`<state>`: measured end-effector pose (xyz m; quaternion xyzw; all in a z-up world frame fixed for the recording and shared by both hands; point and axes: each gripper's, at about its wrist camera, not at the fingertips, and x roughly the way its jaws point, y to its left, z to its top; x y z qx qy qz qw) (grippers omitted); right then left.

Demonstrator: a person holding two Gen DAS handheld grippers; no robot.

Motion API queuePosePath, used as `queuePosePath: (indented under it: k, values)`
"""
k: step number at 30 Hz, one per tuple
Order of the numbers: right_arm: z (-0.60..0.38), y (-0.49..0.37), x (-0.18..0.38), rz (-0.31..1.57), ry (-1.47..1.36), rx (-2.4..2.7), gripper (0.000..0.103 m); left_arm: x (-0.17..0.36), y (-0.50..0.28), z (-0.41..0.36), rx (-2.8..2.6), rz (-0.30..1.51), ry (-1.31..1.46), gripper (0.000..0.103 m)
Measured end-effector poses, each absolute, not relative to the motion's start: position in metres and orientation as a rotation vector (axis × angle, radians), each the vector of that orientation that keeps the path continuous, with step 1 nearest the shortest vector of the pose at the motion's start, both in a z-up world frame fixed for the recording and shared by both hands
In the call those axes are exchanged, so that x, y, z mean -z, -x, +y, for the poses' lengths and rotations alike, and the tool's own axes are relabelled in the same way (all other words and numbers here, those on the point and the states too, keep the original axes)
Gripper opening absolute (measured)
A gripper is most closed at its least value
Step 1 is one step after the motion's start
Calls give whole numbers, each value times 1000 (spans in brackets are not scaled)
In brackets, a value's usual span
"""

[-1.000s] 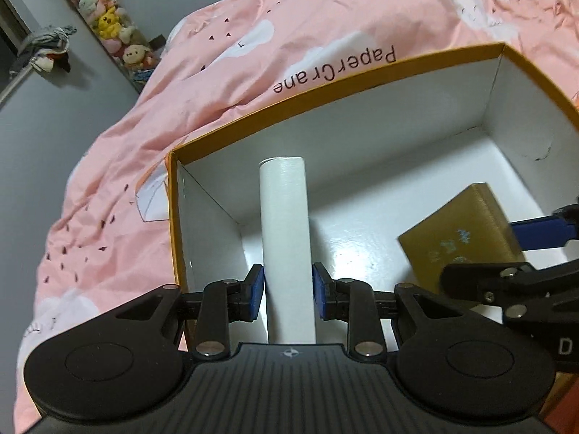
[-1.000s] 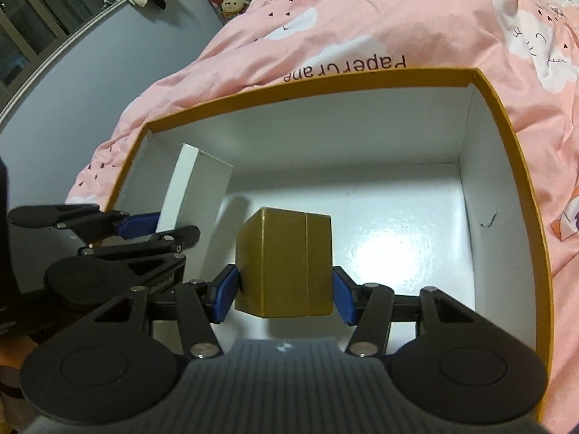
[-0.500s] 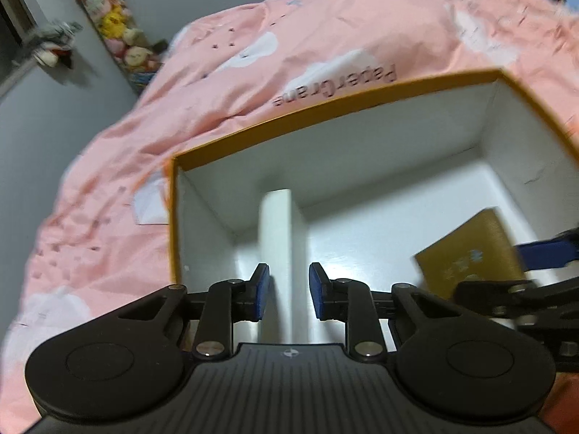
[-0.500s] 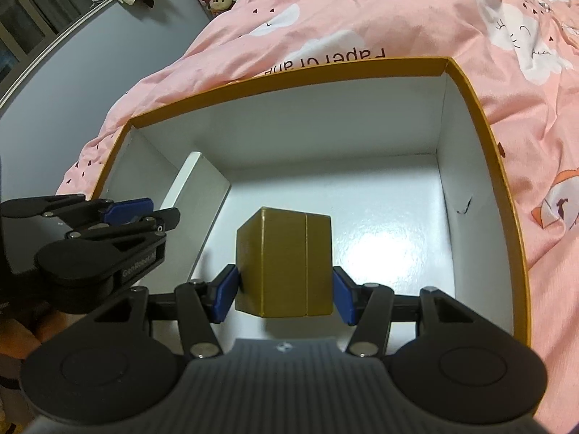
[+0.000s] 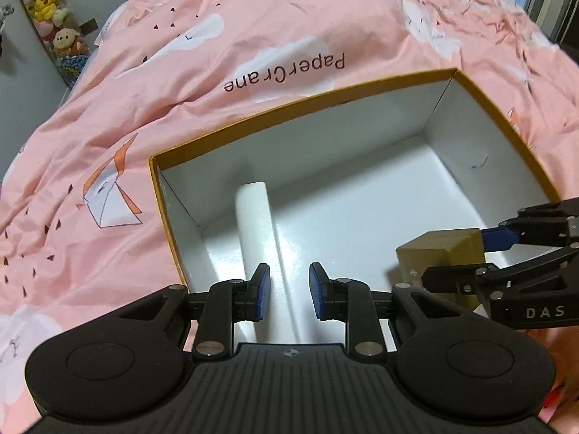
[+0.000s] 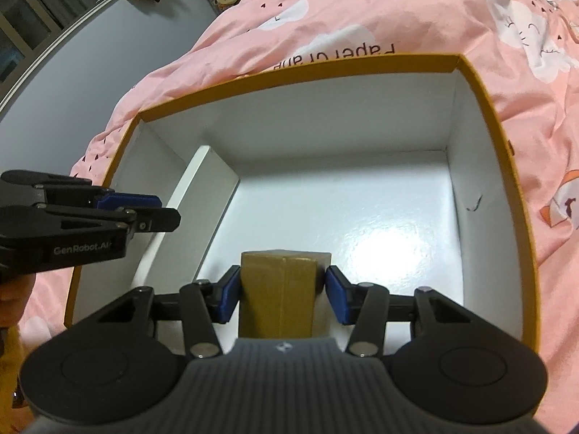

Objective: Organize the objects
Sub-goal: 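Release the white box into the orange box with the left gripper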

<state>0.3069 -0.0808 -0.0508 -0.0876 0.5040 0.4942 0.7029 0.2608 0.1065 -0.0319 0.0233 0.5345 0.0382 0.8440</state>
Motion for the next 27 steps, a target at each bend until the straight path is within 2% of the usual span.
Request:
queuePosePath:
  k: [11, 14, 20, 23, 27]
  values:
    - [-80, -307, 55, 1141, 179, -1122, 51, 51, -282, 84, -208, 1242, -242, 30]
    - [-81, -307, 54, 1142, 172, -1130, 51, 54, -285, 78, -232, 1250, -282, 26]
    - [-83, -309, 57, 1150, 164, -1129, 51, 46, -284, 70, -140, 1234, -182, 25]
    - [-83, -310, 58, 1159, 161, -1123, 51, 52, -285, 76, -84, 1262, -74, 21]
    - [-80, -312, 60, 1180, 156, -1098, 51, 44, -272, 84, -85, 1181, -36, 21]
